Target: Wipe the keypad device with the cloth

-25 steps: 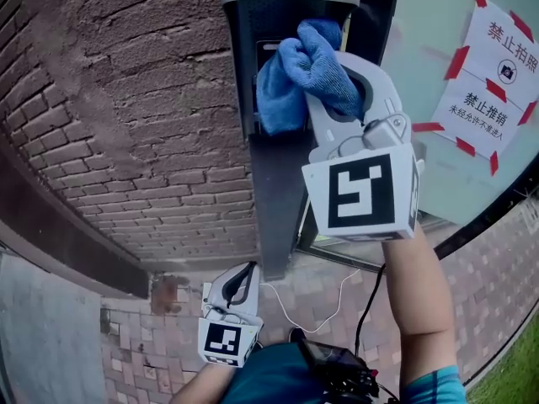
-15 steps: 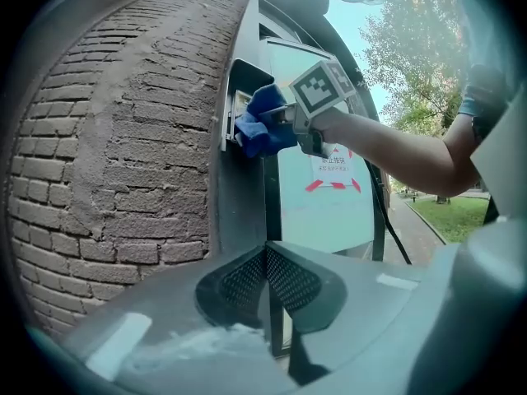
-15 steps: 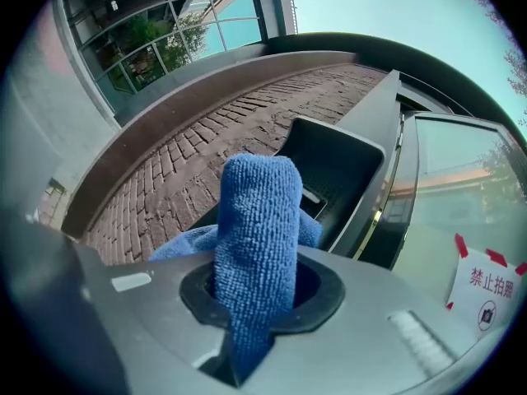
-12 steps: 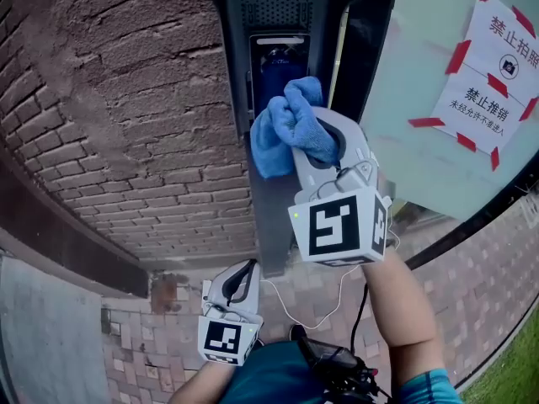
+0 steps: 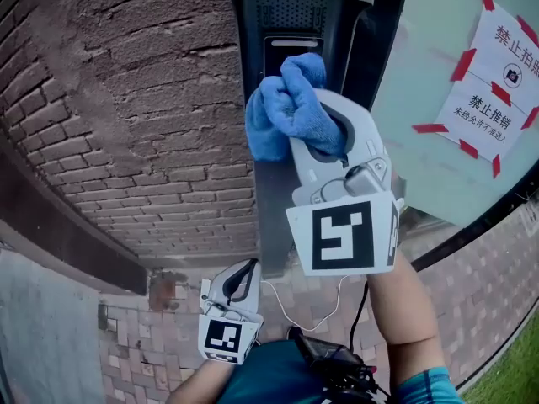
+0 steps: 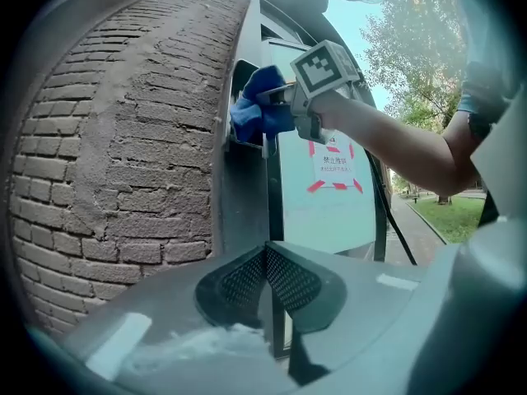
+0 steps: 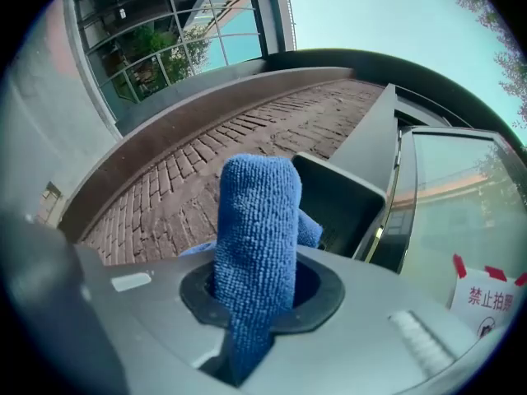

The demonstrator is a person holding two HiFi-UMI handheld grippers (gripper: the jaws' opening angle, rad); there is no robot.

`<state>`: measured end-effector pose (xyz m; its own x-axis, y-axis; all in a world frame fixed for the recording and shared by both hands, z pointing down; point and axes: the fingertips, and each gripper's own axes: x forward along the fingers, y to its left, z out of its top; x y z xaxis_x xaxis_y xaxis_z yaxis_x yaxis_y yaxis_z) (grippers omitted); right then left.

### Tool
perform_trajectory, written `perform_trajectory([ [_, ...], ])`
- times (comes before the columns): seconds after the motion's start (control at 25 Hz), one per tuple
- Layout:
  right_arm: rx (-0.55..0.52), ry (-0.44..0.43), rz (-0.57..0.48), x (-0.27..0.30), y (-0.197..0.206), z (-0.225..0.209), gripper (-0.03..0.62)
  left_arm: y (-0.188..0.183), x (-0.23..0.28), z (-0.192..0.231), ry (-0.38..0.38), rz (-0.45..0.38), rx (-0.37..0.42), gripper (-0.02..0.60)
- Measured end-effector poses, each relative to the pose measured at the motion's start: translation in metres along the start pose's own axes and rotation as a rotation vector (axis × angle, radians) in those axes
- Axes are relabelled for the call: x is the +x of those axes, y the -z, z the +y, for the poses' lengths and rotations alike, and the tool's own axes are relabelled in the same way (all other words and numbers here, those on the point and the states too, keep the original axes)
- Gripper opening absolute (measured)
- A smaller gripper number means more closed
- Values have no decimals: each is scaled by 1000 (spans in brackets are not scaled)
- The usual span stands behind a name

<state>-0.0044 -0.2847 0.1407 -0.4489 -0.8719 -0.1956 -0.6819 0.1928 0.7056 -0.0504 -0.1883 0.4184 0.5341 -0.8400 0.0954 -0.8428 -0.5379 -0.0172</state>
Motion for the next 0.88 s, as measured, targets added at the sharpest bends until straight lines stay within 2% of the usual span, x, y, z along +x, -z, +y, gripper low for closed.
perform_trajectory([
  [0.16, 11, 33, -24, 14, -20, -20, 49, -2, -5, 5, -18, -8, 1, -8],
  [0.32, -12, 26, -16, 25, -21, -18, 49, 0, -12, 11, -37, -8, -4, -8],
  [0.52, -2, -13, 27, 25, 2, 6, 49, 4, -15, 14, -41, 0, -14, -8],
  [0.88, 29, -89, 167, 9, 59, 52, 49, 11, -15, 5, -4, 17, -22, -8],
])
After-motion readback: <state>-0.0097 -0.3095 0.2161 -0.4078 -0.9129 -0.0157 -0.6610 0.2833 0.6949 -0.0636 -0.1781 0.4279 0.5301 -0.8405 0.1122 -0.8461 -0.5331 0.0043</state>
